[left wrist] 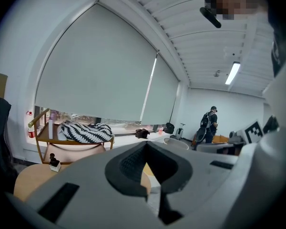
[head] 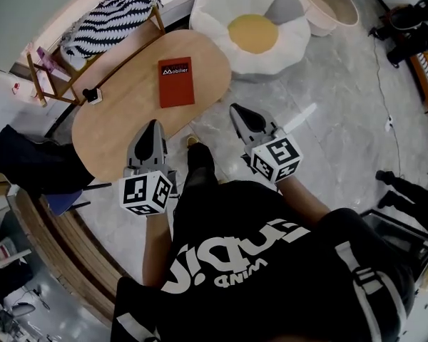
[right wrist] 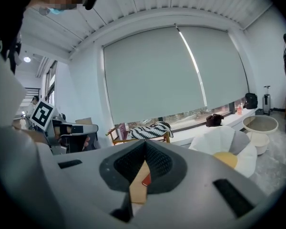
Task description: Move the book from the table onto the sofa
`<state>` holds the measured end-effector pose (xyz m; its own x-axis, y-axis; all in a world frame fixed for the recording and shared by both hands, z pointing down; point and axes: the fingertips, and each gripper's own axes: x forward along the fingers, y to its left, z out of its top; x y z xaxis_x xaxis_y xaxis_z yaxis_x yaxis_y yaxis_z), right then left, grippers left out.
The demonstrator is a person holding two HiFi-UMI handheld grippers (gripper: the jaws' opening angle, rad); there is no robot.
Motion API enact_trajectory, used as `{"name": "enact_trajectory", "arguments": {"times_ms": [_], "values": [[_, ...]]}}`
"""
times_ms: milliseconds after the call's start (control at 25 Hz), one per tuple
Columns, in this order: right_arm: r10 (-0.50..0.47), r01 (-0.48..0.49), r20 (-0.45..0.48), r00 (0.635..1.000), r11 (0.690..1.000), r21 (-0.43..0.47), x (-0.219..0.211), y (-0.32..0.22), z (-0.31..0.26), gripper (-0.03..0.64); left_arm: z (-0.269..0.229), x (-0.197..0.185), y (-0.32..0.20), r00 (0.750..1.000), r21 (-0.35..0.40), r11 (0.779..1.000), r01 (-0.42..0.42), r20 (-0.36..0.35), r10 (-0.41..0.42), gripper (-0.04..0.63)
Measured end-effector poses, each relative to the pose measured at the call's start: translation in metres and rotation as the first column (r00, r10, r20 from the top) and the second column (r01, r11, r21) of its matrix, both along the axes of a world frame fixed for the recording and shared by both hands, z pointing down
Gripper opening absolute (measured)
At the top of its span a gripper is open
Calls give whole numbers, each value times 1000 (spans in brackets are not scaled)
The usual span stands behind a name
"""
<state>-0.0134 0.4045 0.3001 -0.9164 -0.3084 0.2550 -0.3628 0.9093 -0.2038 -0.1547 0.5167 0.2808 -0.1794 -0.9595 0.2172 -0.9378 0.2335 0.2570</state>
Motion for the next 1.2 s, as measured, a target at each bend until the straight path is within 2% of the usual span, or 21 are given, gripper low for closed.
{"name": "enact_trajectory", "arguments": {"times_ms": [720,1200], "values": [[61,-61,7,998,998,15,-123,-94,-8,0,-2,-121,-102,996,-8,996,-88,8,88,6],[55,-55,-30,998,998,-15,-158,-123,16,0,16,-150,-136,994,-35,994,-107,-13,106,6]]}}
